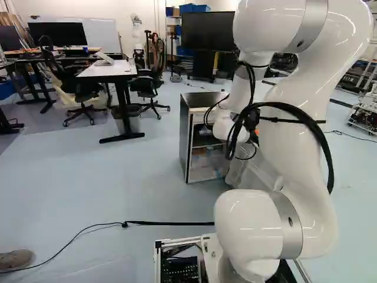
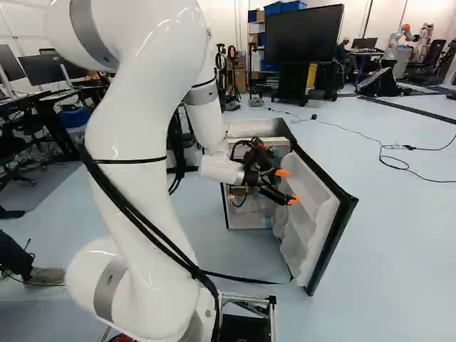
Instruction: Open the fridge door
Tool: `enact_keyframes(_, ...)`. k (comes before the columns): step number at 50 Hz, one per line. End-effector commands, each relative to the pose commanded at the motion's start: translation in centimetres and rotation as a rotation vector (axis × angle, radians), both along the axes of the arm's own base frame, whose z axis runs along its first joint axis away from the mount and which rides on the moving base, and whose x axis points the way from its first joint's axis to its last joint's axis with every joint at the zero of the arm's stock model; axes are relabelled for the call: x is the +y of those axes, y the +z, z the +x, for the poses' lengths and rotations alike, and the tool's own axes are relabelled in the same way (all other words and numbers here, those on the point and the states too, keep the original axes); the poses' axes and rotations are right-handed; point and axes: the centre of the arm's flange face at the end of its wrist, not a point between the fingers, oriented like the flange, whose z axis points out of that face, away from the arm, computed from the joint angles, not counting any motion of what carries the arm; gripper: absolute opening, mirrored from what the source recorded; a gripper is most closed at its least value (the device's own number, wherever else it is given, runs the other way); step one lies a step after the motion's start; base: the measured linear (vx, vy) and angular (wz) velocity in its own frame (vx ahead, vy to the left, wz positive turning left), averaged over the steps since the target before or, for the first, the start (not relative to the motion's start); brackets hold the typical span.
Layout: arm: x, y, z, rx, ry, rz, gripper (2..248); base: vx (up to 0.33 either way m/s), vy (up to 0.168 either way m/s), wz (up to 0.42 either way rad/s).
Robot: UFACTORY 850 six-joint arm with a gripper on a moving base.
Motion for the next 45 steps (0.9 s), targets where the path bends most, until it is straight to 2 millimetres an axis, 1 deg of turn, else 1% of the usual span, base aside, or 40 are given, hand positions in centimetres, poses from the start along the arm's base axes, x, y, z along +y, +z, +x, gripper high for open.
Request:
enact_keyframes(24,5.0,0.0,-2.3,0.068,0.348,0.03,247,0.0,0.0,0.0)
enact_keyframes(31,5.4,0.0,-2.4,0.075,0.387,0.031,247,0.0,0.0,0.0)
enact_keyframes(45,5.5,0.1,-2.5,0.073,0.396,0.031,247,0.0,0.0,0.0)
